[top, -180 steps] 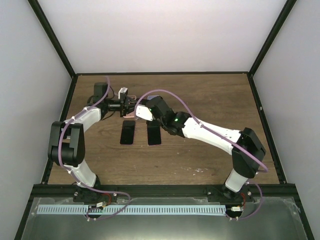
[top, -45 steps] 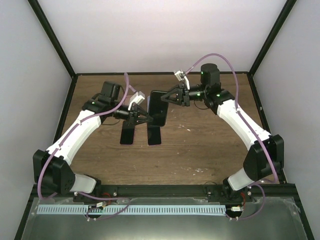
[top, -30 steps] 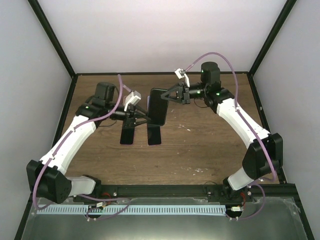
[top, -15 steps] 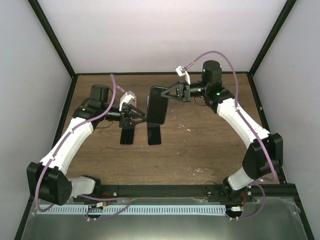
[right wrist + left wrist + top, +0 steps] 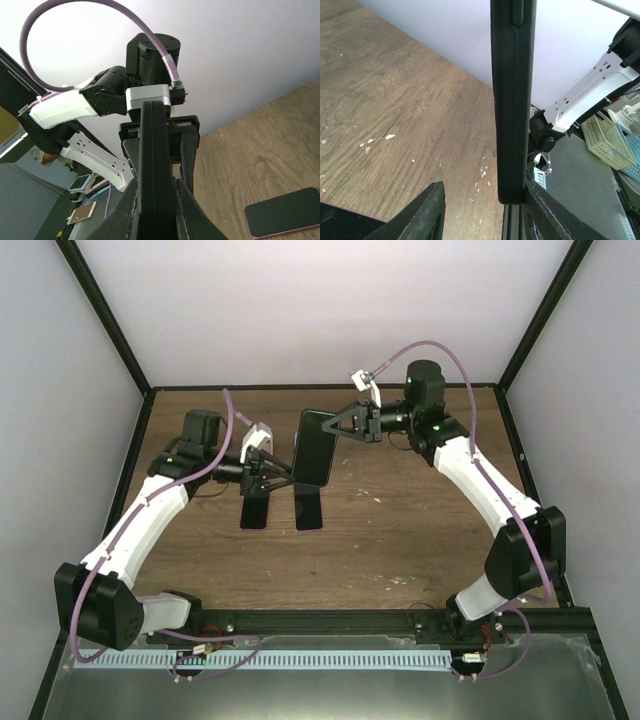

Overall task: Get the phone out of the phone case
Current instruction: Remove the phone case from the phone.

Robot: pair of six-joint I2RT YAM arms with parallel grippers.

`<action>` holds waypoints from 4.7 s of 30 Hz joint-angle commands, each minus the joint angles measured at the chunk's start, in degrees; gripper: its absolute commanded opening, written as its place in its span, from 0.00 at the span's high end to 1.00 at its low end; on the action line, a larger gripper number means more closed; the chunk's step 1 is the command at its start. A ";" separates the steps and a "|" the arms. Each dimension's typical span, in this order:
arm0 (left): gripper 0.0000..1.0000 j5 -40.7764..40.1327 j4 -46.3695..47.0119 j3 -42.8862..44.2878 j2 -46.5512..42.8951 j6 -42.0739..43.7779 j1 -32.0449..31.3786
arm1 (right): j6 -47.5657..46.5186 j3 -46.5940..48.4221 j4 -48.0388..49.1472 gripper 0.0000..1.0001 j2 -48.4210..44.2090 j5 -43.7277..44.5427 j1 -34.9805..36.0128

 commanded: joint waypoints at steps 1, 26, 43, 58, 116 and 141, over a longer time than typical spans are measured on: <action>0.55 1.95 2.03 -0.63 0.87 -0.68 2.06 | 2.59 1.23 4.28 0.99 -2.24 -2.78 -0.31; 0.60 -1.52 11.18 -3.27 7.05 -7.73 6.73 | 34.04 -5.25 36.08 0.99 -4.15 -9.07 -0.29; 0.52 5.84 8.52 -2.19 2.18 -7.57 8.37 | 27.05 -0.21 26.97 0.99 -3.31 -8.01 -0.64; 0.42 9.09 6.63 -1.07 -6.04 -11.31 0.17 | 19.54 1.46 19.42 0.99 -2.44 -4.88 -0.79; 0.74 5.82 41.96 -4.63 9.97 -46.19 -1.27 | 30.38 -10.29 29.81 0.99 6.65 -4.01 6.85; 1.00 -1.79 40.29 -8.82 9.97 -69.91 6.87 | -19.64 13.88 -20.53 0.46 7.28 25.95 -0.44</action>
